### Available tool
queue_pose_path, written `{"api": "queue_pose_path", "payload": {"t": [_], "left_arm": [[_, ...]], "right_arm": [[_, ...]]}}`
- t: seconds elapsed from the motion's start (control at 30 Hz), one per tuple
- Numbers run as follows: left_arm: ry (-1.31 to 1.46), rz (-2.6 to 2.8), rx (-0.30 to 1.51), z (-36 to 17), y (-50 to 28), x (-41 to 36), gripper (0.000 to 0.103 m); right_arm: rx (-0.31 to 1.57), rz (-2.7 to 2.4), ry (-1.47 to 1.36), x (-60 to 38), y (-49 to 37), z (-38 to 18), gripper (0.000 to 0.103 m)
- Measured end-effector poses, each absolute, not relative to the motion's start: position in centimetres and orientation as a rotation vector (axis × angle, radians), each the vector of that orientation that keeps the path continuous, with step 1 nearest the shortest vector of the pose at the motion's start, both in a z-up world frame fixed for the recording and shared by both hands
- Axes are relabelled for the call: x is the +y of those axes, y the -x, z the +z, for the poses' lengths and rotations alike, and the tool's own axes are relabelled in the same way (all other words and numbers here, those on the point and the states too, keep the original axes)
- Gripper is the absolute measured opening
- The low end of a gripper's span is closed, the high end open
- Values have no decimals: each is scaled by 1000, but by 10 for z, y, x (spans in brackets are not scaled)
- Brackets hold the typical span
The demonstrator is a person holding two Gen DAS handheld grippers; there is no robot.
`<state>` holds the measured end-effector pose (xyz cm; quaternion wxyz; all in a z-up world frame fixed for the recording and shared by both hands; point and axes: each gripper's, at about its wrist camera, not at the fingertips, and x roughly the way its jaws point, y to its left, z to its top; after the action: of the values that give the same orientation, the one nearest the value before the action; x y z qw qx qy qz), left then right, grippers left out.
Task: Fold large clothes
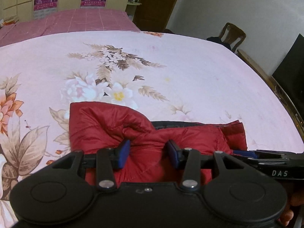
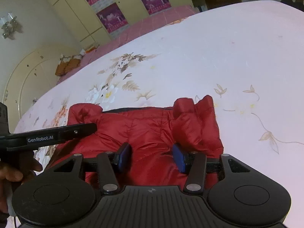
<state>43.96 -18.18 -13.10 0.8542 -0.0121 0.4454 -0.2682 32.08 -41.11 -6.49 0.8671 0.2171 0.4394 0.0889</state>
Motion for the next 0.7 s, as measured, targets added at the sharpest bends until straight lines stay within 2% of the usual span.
{"api": "queue_pose_path", "payload": {"t": [0.17, 0.33, 0.43, 0.57, 0.7], "left_arm": [[-13, -540, 888, -110, -420, -179, 44], [-18, -597, 771, -78, -347, -161, 44], [-2, -629, 758, -76, -305, -157, 44], [-67, -615, 787, -105, -293, -172, 46], [-43, -599, 827, -116, -303, -175, 46]], "right_arm": [[914, 162, -480, -421, -309, -48, 49], [833, 169, -361, -423, -255, 7, 49], [816, 220, -294, -414, -219, 22, 49], [891, 218, -182, -391, -214, -3, 49], [929, 191, -230, -392, -226, -32, 49]]}}
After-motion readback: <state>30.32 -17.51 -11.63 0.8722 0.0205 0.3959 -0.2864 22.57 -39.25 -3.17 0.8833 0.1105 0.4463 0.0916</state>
